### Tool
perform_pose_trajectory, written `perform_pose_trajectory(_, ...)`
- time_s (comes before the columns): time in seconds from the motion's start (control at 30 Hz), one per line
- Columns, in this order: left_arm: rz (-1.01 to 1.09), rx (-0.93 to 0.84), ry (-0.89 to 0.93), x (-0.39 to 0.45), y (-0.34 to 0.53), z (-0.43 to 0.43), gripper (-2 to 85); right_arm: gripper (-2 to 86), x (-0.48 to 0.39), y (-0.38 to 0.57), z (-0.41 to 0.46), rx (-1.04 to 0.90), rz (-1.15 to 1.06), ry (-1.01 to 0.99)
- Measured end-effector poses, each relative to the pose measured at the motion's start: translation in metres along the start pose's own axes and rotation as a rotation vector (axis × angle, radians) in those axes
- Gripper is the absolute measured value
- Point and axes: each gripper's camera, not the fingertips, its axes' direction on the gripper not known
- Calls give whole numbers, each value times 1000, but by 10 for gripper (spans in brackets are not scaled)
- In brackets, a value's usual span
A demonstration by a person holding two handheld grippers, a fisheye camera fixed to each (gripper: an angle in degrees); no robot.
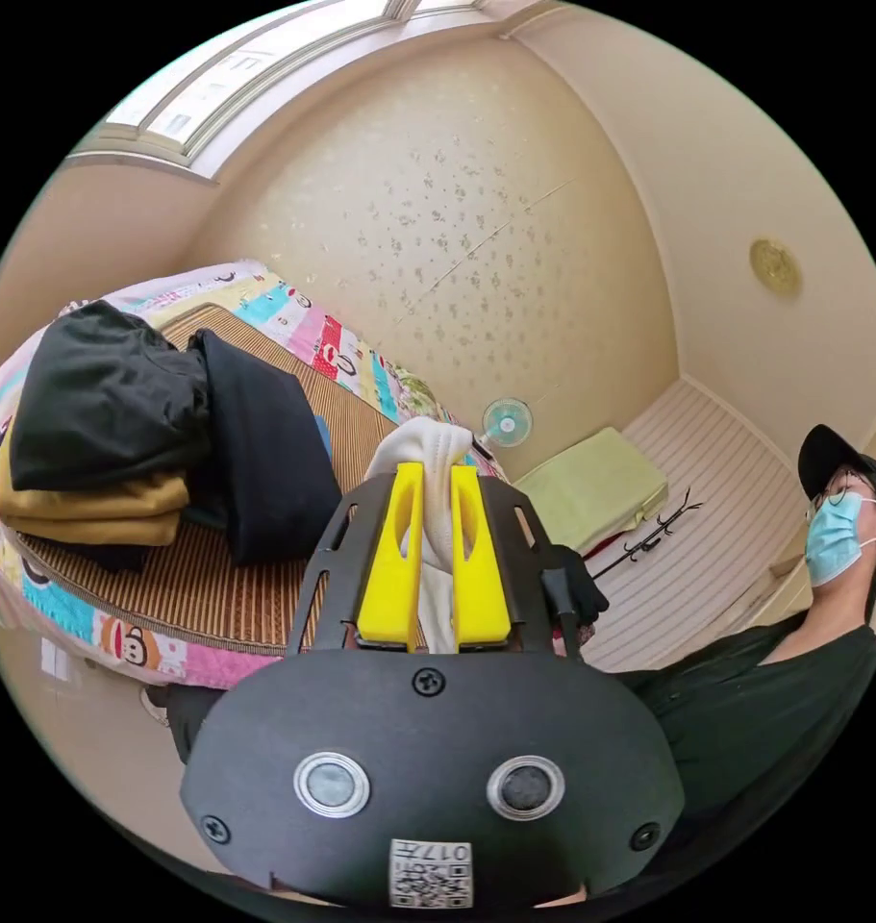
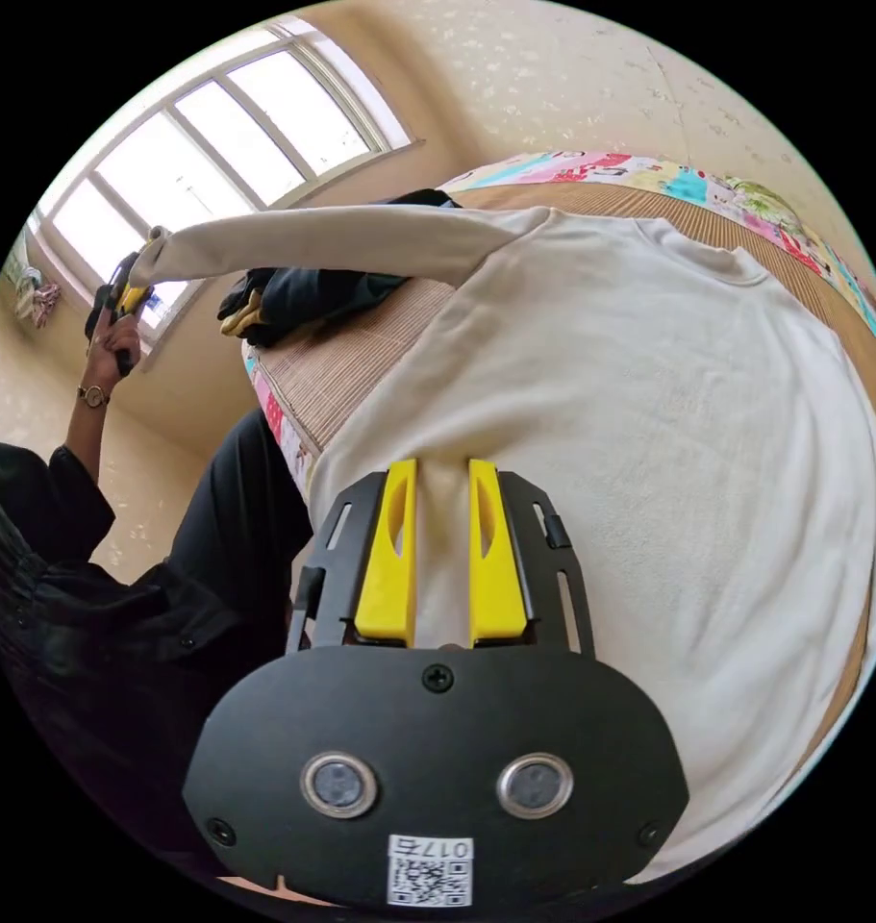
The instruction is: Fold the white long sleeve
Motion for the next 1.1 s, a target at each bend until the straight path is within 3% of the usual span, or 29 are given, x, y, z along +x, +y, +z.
perform_pose_trajectory(0.2, 126, 2, 136, 37, -50, 69, 51, 77, -20, -20, 21, 30, 44, -7)
perform_pose_trajectory(0.43, 276, -251, 318, 138, -68, 305, 54, 78, -12, -25, 3, 48, 74, -147)
perform_pose_trajectory(0.57, 321, -441, 270, 174, -24, 426, 100, 79, 15, 6, -49, 137, 135, -155)
perform_pose_trajectory(0.7, 338, -484, 207, 166, 19, 429, 110, 88, 44, 44, -99, 191, 214, -36)
perform_pose_trajectory(0.87, 350, -552, -185, 122, 90, 346, 112, 96, 87, 87, -143, 181, 371, 225)
perform_pose_trajectory(1.03, 350, -843, -453, 80, 177, 316, 101, 101, 106, 75, -124, 101, 400, 254)
perform_pose_trajectory(1.1, 440, -797, -481, 87, 188, 299, 77, 96, 107, 70, -110, 68, 467, 269)
